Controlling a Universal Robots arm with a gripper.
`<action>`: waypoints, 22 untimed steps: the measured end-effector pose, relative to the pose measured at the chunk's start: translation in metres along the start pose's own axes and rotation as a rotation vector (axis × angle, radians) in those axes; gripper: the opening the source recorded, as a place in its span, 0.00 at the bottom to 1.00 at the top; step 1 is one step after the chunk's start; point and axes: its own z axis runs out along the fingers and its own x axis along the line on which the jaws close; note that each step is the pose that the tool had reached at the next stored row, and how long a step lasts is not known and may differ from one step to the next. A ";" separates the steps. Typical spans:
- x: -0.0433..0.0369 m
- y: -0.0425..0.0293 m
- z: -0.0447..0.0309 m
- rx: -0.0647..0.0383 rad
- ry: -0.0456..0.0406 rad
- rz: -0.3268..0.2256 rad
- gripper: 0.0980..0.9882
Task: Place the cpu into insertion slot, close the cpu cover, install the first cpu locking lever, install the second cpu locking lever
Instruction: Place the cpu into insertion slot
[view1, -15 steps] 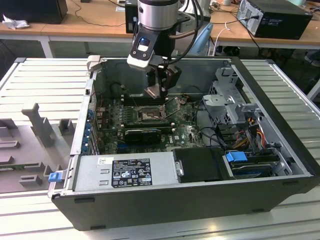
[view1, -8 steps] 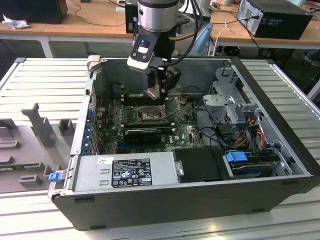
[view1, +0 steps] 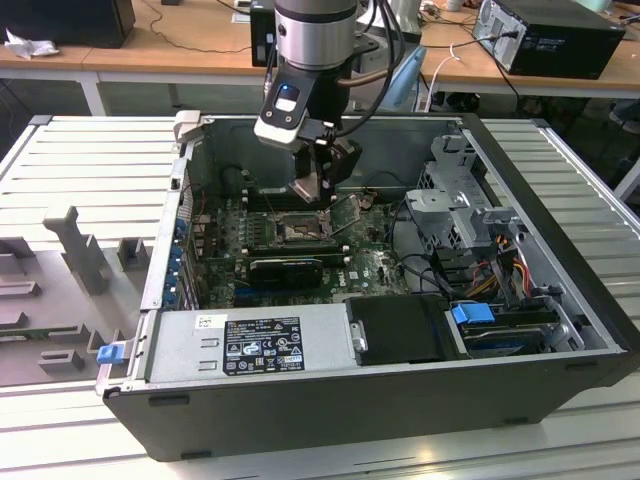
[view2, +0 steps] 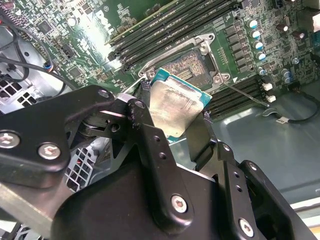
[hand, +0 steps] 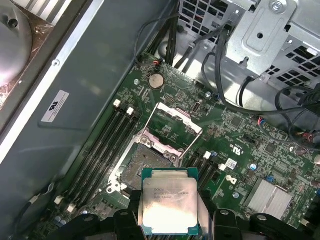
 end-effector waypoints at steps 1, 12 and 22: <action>0.0000 -0.0001 0.0006 0.000 0.0000 0.000 0.48; -0.0002 -0.0006 0.0073 0.000 -0.0001 0.001 0.48; -0.0003 -0.0015 0.0151 -0.001 -0.0053 0.059 0.48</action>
